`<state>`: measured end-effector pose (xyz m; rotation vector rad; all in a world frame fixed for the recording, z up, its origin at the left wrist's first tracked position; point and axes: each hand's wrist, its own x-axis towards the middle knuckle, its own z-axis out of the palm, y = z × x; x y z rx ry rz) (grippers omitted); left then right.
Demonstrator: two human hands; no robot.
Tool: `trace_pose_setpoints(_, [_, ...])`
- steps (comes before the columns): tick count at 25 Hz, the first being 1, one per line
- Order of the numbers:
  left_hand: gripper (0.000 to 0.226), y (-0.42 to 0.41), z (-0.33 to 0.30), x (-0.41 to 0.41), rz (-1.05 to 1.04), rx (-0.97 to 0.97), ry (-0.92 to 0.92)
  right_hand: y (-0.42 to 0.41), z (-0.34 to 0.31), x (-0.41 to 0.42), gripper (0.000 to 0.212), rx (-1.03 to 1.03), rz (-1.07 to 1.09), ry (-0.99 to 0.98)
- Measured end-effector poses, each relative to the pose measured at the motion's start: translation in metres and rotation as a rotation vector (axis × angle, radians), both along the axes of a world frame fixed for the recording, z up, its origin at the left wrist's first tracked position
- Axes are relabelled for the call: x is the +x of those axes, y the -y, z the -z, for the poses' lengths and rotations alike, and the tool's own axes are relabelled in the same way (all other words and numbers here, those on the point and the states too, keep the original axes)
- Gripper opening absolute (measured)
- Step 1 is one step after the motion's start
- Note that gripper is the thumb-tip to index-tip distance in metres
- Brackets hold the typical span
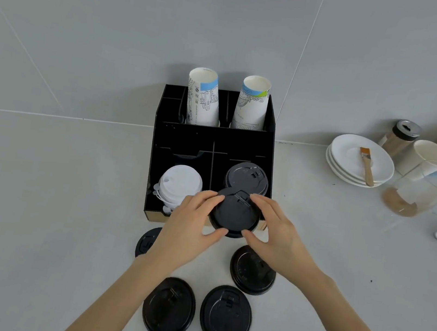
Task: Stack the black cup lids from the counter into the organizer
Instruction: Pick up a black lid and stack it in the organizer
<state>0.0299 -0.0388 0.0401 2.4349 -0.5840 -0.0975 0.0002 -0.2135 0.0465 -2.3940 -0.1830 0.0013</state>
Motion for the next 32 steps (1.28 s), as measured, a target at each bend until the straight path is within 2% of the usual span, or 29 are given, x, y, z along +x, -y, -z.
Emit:
trace_pose_setpoints(7, [0.057,0.022,-0.007,0.041,-0.008,-0.004,-0.008,0.021,-0.011,0.042,0.055,-0.030,0.015,-0.011])
trace_pose_setpoints(14, [0.057,0.037,0.000,0.069,0.005,0.079,-0.040,0.033,-0.001,0.068,0.054,-0.069,0.022,-0.054])
trace_pose_setpoints(32, [0.064,0.044,0.015,0.082,0.044,0.153,-0.132,0.013,0.017,0.068,0.057,-0.236,0.197,-0.097])
